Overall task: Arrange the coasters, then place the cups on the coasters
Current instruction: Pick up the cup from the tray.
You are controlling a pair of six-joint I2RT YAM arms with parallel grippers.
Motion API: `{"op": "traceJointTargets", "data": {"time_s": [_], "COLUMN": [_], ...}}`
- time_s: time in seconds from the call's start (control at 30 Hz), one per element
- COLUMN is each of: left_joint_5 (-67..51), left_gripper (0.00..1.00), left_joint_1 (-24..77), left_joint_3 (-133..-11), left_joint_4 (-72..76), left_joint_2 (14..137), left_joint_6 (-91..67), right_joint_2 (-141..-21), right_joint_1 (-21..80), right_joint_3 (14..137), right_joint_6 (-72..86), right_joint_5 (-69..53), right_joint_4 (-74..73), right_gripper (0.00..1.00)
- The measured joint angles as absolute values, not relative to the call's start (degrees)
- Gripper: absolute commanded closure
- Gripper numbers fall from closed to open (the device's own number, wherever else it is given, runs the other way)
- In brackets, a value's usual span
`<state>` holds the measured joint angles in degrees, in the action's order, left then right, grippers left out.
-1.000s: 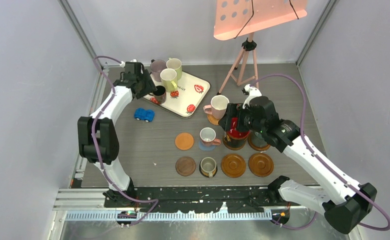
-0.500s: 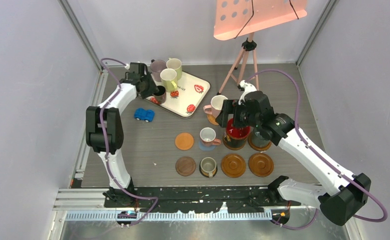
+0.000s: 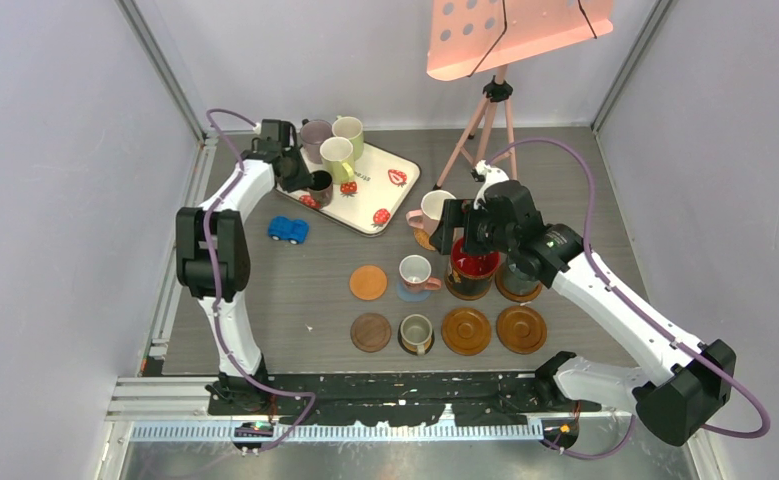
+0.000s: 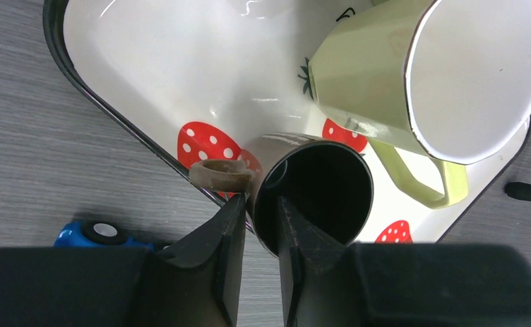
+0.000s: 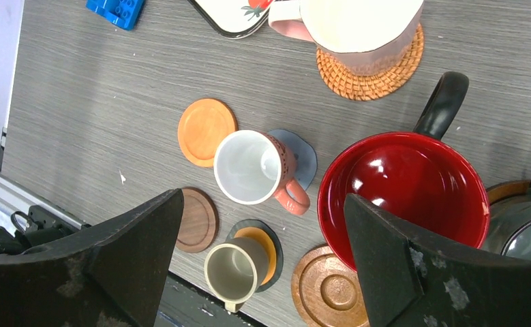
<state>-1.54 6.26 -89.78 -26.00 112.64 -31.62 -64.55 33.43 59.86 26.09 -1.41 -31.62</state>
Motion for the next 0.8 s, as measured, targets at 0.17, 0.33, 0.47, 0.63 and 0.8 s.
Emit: {"op": "traceJointTargets", "data": {"time_s": [0.17, 0.33, 0.47, 0.63, 0.8], "left_joint_5": [-1.5, -1.5, -1.5, -1.6, -1.6], "left_gripper": [0.77, 0.71, 0.71, 0.78, 0.92], "left_joint_1": [6.2, 6.2, 6.2, 6.2, 6.2], "left_joint_3": [-91.0, -92.0, -92.0, -92.0, -92.6], "left_joint_4": [-27.4, -28.9, -29.3, -29.3, -29.9], "left_joint_2": [113.4, 114.2, 114.7, 115.5, 115.7], "left_joint_6": [-30.5, -29.5, -29.6, -29.6, -29.5], "right_joint_2": [-64.6, -64.6, -64.6, -64.6, -64.5], "right_joint_1": [33.4, 33.4, 33.4, 33.4, 33.4], "right_joint_3": [59.9, 59.9, 59.9, 59.9, 60.1], "right_joint_6": [26.1, 25.6, 25.1, 25.1, 24.5], "right_joint_5": [-1.4, -1.3, -1.1, -1.1, -0.7], "right_joint_4": [-31.8, -32.1, -32.4, -32.4, -33.3], "right_gripper": [0.05, 0.05, 0.05, 0.05, 0.05]}}
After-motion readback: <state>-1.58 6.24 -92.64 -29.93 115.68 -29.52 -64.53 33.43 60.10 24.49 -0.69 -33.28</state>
